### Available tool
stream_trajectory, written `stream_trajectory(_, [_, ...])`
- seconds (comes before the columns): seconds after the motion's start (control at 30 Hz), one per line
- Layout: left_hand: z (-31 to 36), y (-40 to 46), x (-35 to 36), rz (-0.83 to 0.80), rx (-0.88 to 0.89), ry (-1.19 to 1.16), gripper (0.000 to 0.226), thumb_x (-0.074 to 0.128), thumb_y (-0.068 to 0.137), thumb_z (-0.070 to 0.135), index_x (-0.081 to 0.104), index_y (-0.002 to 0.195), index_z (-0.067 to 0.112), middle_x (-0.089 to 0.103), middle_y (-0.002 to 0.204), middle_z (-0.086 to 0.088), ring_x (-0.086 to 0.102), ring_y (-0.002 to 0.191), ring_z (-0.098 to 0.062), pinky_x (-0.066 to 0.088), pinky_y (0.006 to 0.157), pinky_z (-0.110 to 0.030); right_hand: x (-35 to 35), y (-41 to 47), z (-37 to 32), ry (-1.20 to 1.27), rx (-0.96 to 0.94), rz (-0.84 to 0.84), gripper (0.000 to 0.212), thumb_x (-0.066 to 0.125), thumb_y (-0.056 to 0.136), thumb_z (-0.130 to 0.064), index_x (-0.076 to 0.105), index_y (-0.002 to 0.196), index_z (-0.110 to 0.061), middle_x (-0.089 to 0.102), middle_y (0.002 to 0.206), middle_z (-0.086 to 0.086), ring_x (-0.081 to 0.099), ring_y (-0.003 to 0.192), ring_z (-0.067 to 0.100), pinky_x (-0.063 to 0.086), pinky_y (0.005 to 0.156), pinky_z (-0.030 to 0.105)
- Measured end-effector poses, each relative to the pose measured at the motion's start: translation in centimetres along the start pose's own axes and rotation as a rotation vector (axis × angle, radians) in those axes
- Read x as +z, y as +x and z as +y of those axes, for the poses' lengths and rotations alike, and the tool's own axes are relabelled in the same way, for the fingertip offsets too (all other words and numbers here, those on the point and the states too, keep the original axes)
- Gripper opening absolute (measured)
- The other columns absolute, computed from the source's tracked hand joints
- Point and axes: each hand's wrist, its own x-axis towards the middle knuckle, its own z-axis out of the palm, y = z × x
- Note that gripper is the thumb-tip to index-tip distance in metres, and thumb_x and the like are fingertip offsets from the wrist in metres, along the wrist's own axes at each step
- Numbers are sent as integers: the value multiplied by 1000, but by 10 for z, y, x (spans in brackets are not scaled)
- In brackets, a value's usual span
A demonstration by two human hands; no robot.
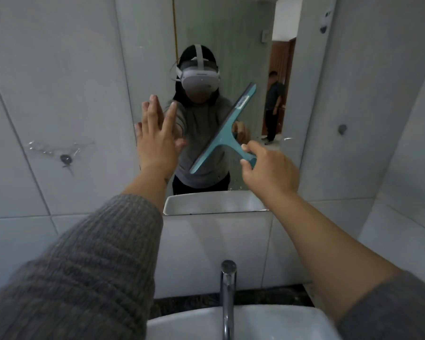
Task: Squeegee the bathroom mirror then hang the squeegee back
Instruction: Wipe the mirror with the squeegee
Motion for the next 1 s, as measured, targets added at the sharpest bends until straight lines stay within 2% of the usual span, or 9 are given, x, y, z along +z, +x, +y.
stream_trajectory(0.2, [-1,2,4,-5,-6,-13,85,69,85,26,14,150,28,-6,160,-13,-5,146,-33,14,118,-51,-4,-5,36,128,205,107,24,59,89,-34,62,112,-30,69,91,5,57,75,29,37,60,29])
stream_trajectory(0.33, [-2,2,4,-21,-17,1,87,69,85,30,11,150,31,-9,160,-12,-5,145,-33,11,118,-48,-3,-12,54,255,327,141,17,62,90,-30,64,105,-24,59,85,-3,53,72,21,33,50,22])
stream_trajectory(0.43, [0,1,3,-20,-25,-9,87,70,85,31,11,149,31,-10,160,-11,-6,145,-33,12,117,-48,2,-20,61,382,435,152,16,63,89,-29,64,103,-22,58,86,-3,54,74,21,31,50,19])
stream_trajectory(0.53, [1,0,2,-16,-33,-15,87,70,84,29,12,149,32,-9,160,-10,-8,146,-31,13,117,-48,15,-26,57,530,532,156,12,63,87,-30,63,98,-24,62,88,2,60,76,26,44,53,26])
stream_trajectory(0.63, [0,0,2,-22,-43,-11,88,71,83,30,12,148,33,-9,160,-8,-6,146,-31,17,116,-50,30,-32,46,654,633,189,6,63,83,-35,59,86,-33,70,95,10,68,83,36,60,65,45])
stream_trajectory(0.73, [-1,-1,2,-20,-28,4,88,71,84,30,12,149,32,-9,160,-10,-6,146,-32,17,116,-50,42,-37,38,742,678,188,14,63,82,-37,53,73,-41,72,97,12,69,82,34,58,68,45])
stream_trajectory(0.83, [0,-1,0,-14,-9,11,85,69,85,31,13,149,31,-8,160,-12,-6,146,-32,14,117,-48,51,-41,29,813,698,185,14,63,80,-39,53,71,-45,71,91,10,60,71,27,55,64,42])
stream_trajectory(0.93, [1,-2,-2,1,-2,23,82,67,85,34,15,148,29,-4,160,-14,-1,146,-34,12,117,-49,59,-46,14,846,706,179,10,60,74,-44,53,71,-50,69,83,9,58,67,28,53,61,43])
stream_trajectory(1.0, [1,-4,-3,6,6,51,79,64,87,37,14,148,30,-3,160,-14,-1,146,-33,9,118,-51,62,-52,1,839,682,154,12,63,81,-38,53,76,-43,71,88,11,62,68,28,57,63,44])
